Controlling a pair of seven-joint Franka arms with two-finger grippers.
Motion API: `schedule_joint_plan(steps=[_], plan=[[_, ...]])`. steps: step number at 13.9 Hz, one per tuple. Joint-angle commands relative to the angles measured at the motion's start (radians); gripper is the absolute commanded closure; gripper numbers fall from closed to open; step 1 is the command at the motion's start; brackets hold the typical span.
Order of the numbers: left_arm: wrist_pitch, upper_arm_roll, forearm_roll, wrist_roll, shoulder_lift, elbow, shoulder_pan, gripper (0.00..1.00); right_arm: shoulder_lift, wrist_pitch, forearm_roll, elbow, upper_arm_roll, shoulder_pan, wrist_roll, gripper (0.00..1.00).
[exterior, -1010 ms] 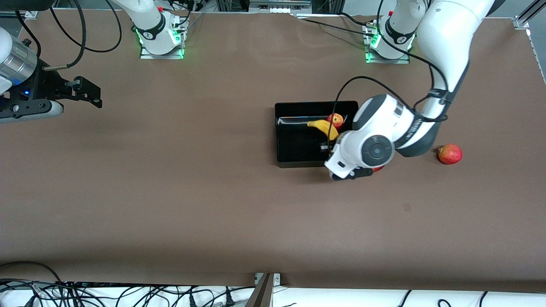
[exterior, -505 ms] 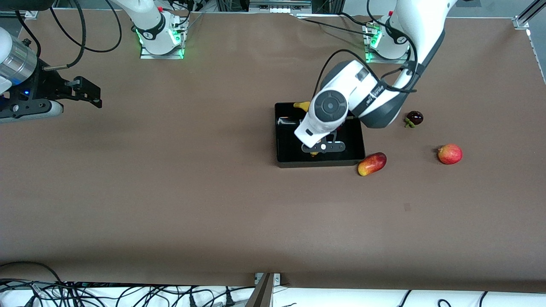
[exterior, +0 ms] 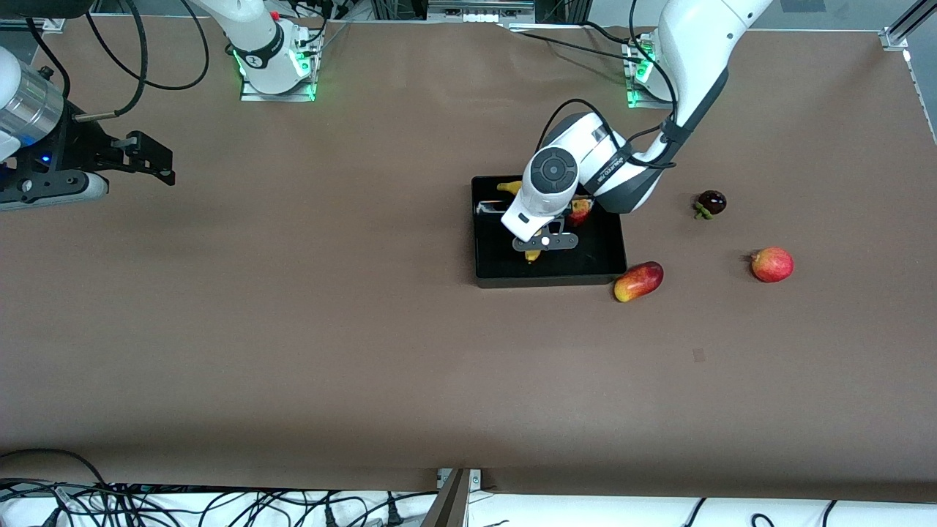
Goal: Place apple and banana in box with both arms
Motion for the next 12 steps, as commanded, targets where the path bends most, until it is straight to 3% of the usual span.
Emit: schedule_joint_plan(steps=[1,2,3,4,5,8,12], plan=[[0.012,0.003,0.026,-0.020,0.017,-0.009,-0.002,1.00,-0.002,0.001,-0.011,0.006,0.008,-0.005,0.004,0.00],[0.012,0.006,0.026,-0.021,0.019,-0.003,0.004,1.00,-0.002,0.001,-0.011,0.006,0.008,-0.005,0.004,0.00],[0.012,0.006,0.024,-0.023,0.021,-0.003,0.007,0.89,-0.002,0.001,-0.011,0.006,0.008,-0.005,0.004,0.00],[0.012,0.007,0.024,-0.023,0.021,-0.001,0.007,0.24,-0.002,0.001,-0.011,0.005,0.008,-0.005,0.004,0.00],[0.008,0.007,0.024,-0.018,0.016,0.001,0.007,0.00,-0.002,0.001,-0.011,0.006,0.008,-0.005,0.004,0.00],[-0.120,0.004,0.024,-0.001,-0.022,0.071,0.028,0.00,-0.002,0.001,-0.011,0.006,0.008,-0.005,0.004,0.00],[-0.528,0.004,0.010,0.098,-0.041,0.354,0.053,0.00,-0.002,0.001,-0.011,0.006,0.008,-0.005,0.004,0.00]])
